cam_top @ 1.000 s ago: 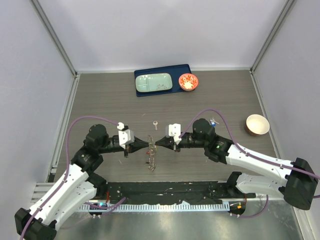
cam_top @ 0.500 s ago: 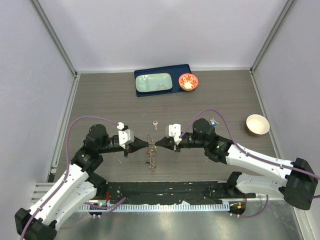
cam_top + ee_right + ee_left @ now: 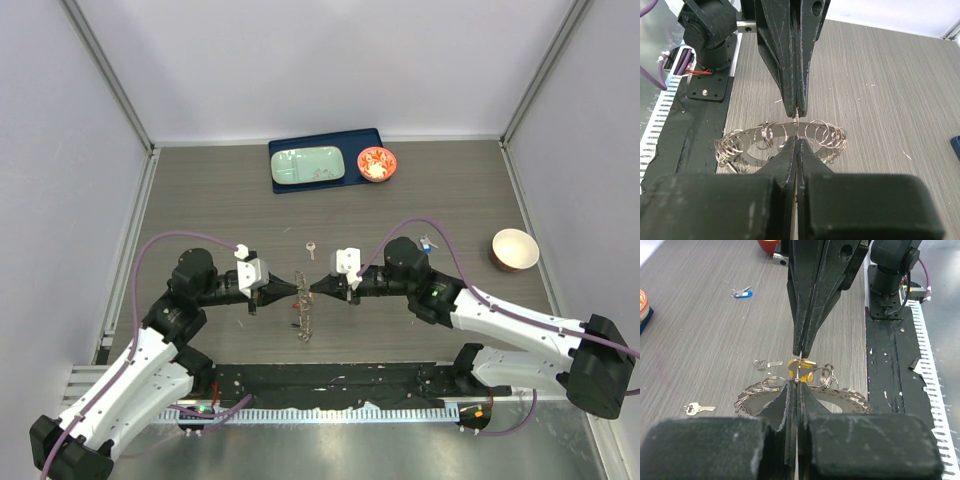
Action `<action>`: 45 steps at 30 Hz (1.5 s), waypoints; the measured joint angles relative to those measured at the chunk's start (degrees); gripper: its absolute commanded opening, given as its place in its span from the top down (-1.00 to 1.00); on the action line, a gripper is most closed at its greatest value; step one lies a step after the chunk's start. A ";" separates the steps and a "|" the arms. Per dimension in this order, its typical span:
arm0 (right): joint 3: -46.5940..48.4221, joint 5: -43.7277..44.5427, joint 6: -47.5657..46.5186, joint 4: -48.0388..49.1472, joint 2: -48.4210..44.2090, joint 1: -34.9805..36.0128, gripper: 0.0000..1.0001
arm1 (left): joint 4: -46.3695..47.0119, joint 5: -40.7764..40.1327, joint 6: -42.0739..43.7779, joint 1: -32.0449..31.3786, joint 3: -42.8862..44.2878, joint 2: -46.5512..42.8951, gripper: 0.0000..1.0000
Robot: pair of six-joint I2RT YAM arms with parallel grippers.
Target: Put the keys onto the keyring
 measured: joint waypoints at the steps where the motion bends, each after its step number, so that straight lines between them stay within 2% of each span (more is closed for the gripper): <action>1: 0.00 0.00 0.00 0.00 0.17 0.00 0.99 | 0.00 0.02 0.00 0.00 0.00 0.00 1.00; 45: 0.00 1.16 1.01 -1.25 0.66 0.00 0.99 | 0.13 0.44 -0.28 0.11 0.00 0.20 1.00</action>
